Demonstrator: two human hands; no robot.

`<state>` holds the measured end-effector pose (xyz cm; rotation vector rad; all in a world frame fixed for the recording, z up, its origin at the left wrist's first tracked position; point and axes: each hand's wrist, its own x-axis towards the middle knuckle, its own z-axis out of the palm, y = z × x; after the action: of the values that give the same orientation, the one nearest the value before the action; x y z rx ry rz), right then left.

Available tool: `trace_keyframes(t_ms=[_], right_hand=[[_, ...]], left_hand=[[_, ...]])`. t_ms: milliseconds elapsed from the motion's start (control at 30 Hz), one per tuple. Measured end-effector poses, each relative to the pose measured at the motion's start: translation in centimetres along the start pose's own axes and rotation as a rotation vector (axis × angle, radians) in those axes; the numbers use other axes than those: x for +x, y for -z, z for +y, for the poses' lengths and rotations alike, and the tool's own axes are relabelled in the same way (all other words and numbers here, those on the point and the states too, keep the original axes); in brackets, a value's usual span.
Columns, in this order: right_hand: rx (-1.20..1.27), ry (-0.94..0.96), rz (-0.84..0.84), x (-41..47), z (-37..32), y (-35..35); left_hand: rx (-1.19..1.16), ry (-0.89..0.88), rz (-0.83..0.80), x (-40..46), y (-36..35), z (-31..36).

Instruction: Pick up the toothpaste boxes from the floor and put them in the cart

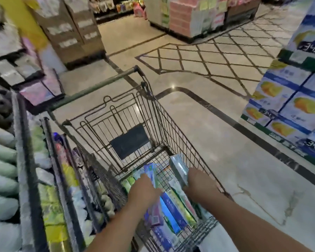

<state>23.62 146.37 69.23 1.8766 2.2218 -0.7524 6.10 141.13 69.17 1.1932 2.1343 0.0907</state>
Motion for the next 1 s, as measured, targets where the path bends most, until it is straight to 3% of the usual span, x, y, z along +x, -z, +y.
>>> trace_keyframes(t_ms=[300, 533, 800, 1000], right_hand=[[0.008, 0.047, -0.171, 17.3, -0.8, -9.5], [0.029, 0.103, -0.223, 26.2, -1.9, -16.0], [0.142, 0.15, -0.159, 31.7, -4.8, -21.7], [0.14, 0.12, -0.239, 32.0, -4.2, -25.7]], left_hand=[[-0.175, 0.253, 0.026, 15.3, -6.7, -2.7], [-0.23, 0.344, 0.078, 25.0, -12.4, -5.2], [-0.232, 0.404, 0.167, 30.6, -16.8, -7.6], [-0.239, 0.433, 0.134, 31.2, -19.0, -8.0]])
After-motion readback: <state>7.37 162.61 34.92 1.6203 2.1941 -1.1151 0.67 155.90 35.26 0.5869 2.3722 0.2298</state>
